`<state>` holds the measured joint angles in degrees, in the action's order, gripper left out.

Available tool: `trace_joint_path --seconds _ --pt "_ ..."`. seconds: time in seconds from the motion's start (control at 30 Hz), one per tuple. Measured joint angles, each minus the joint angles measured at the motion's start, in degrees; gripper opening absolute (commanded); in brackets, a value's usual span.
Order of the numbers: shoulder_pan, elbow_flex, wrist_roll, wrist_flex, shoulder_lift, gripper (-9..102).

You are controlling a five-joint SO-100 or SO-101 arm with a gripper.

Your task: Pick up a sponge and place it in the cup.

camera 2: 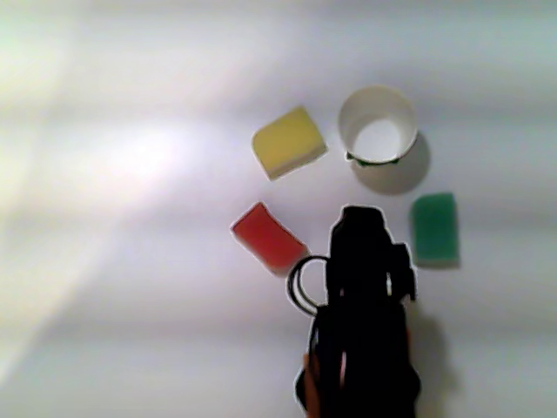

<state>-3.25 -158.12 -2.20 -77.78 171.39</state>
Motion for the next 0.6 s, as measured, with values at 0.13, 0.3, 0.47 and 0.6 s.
trace_joint_path --seconds 0.13,0.3,0.47,0.6 --pt "4.2 4.0 0.1 -0.1 -4.6 0" --pt "9.8 9.0 0.1 0.4 -12.7 0" --pt "13.9 13.1 4.3 0.7 -21.3 0" --pt "16.7 17.0 7.8 1.5 -27.2 0"
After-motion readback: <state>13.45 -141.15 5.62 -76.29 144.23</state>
